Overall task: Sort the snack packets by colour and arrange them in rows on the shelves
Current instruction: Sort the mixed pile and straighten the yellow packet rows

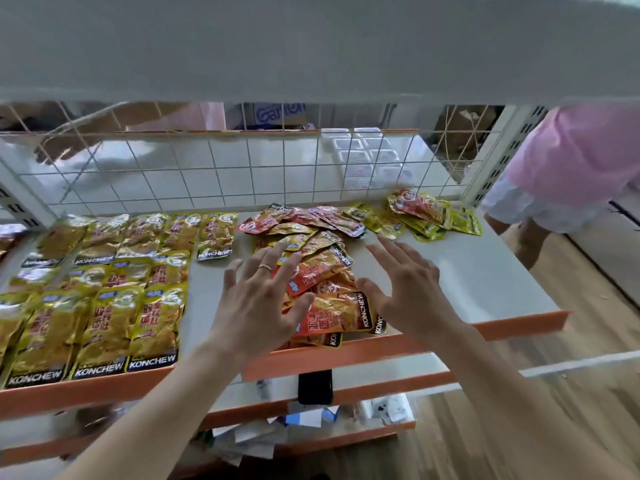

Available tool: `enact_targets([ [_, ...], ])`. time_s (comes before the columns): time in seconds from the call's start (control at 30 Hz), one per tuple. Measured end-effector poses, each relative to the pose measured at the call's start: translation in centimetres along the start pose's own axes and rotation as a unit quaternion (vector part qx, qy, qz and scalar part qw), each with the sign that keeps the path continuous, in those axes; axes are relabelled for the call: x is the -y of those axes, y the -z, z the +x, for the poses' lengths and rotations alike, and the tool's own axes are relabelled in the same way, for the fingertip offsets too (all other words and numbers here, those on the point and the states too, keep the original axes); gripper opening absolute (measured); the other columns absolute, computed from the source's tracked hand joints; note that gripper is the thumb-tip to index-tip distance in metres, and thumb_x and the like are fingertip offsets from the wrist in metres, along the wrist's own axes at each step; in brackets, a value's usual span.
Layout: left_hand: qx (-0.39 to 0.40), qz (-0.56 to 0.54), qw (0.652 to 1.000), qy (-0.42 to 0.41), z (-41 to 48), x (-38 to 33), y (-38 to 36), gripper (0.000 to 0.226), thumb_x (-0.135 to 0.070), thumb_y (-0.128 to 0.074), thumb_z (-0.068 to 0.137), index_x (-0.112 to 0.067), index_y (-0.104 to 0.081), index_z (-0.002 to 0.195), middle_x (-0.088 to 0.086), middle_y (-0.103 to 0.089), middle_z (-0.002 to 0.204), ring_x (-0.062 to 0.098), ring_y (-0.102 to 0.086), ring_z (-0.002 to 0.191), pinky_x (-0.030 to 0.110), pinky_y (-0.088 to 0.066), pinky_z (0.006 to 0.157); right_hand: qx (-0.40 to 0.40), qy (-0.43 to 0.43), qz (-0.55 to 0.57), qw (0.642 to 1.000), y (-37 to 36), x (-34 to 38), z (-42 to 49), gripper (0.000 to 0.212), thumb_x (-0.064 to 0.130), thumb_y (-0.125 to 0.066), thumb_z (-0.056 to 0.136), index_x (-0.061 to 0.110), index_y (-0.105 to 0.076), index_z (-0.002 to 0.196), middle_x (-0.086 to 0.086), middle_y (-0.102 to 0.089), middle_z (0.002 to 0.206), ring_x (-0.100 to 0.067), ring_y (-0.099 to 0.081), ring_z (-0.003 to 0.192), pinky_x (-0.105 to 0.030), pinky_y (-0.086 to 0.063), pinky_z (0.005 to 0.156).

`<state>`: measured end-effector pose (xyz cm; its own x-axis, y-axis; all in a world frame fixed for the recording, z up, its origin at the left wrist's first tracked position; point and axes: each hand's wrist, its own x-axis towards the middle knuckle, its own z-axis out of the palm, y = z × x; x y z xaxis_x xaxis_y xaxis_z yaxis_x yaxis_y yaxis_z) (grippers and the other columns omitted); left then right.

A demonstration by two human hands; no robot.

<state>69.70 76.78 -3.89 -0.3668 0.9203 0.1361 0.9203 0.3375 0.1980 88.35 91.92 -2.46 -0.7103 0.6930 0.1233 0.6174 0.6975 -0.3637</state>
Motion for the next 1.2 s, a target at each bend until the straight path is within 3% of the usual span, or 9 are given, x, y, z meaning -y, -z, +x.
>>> enact_targets([
  [0.2, 0.017, -0.010, 1.000, 0.019, 2.8, -1.2, -1.8, 0.080, -0.070, -0.012, 0.084, -0.033, -0.030, 0.153, -0.005, -0.024, 0.163, 0.016, -0.018, 0.149, 0.047, -0.017, 0.116, 0.023, -0.016, -0.008, 1.000, -0.2, -3.1, 2.7, 0.062, 0.046, -0.054, 0.096, 0.030, -0.033, 0.152, 0.002, -0.025, 0.162, -0.018, -0.018, 0.150, -0.048, -0.012, 0.119],
  [0.37, 0.029, -0.019, 0.999, 0.037, 5.0, -1.6, -2.5, 0.070, -0.063, -0.020, 0.091, -0.032, -0.028, 0.154, -0.005, -0.019, 0.164, 0.016, -0.012, 0.151, 0.047, -0.012, 0.118, 0.053, -0.045, -0.025, 0.997, -1.1, -5.2, 6.0, 0.064, 0.047, -0.052, 0.097, 0.027, -0.032, 0.153, 0.000, -0.021, 0.164, -0.022, -0.019, 0.150, -0.047, -0.009, 0.120],
  [0.6, 0.097, 0.022, 0.992, 0.072, 8.1, -1.6, -3.2, 0.069, -0.061, -0.028, 0.100, -0.030, -0.011, 0.159, -0.009, -0.005, 0.167, 0.013, 0.005, 0.153, 0.053, -0.001, 0.120, 0.163, -0.027, -0.108, 0.980, -2.2, -7.0, 9.4, 0.069, 0.052, -0.040, 0.100, 0.026, -0.012, 0.158, 0.000, 0.002, 0.166, -0.016, 0.003, 0.153, -0.045, -0.002, 0.122],
  [0.8, 0.072, 0.030, 0.995, 0.060, 7.8, -1.9, -3.2, 0.064, -0.059, -0.029, 0.101, -0.026, -0.027, 0.155, -0.006, -0.021, 0.165, 0.013, -0.013, 0.152, 0.049, -0.009, 0.119, 0.184, -0.049, -0.110, 0.976, -2.7, -7.0, 9.2, 0.072, 0.055, -0.036, 0.100, 0.025, -0.008, 0.159, 0.005, 0.003, 0.166, -0.015, 0.001, 0.153, -0.050, -0.001, 0.121],
  [1.03, 0.047, 0.043, 0.997, 0.046, 7.2, -1.9, -3.2, 0.059, -0.059, -0.028, 0.101, -0.024, -0.044, 0.146, -0.004, -0.034, 0.160, 0.016, -0.027, 0.149, 0.049, -0.016, 0.116, 0.185, -0.053, -0.089, 0.977, -2.5, -7.0, 7.0, 0.073, 0.056, -0.034, 0.100, 0.025, -0.004, 0.159, 0.009, 0.002, 0.166, -0.009, 0.001, 0.152, -0.047, -0.002, 0.121],
  [1.1, 0.019, 0.043, 0.998, 0.034, 6.8, -2.1, -3.3, 0.056, -0.057, -0.028, 0.103, -0.021, -0.058, 0.133, 0.001, -0.051, 0.149, 0.021, -0.046, 0.137, 0.050, -0.029, 0.108, 0.180, -0.046, -0.088, 0.979, -2.4, -6.9, 6.2, 0.073, 0.055, -0.034, 0.100, 0.023, -0.005, 0.159, 0.008, 0.000, 0.166, -0.009, 0.001, 0.152, -0.046, -0.004, 0.121],
  [1.2, -0.046, 0.035, 0.998, 0.018, 6.3, -1.9, -3.4, 0.048, -0.050, -0.033, 0.103, -0.018, -0.069, 0.110, 0.002, -0.072, 0.116, 0.028, -0.067, 0.101, 0.045, -0.042, 0.085, 0.155, -0.031, -0.088, 0.984, -2.1, -6.7, 4.7, 0.069, 0.053, -0.038, 0.100, 0.022, -0.015, 0.158, 0.007, -0.012, 0.165, -0.009, -0.009, 0.151, -0.044, -0.009, 0.122],
])
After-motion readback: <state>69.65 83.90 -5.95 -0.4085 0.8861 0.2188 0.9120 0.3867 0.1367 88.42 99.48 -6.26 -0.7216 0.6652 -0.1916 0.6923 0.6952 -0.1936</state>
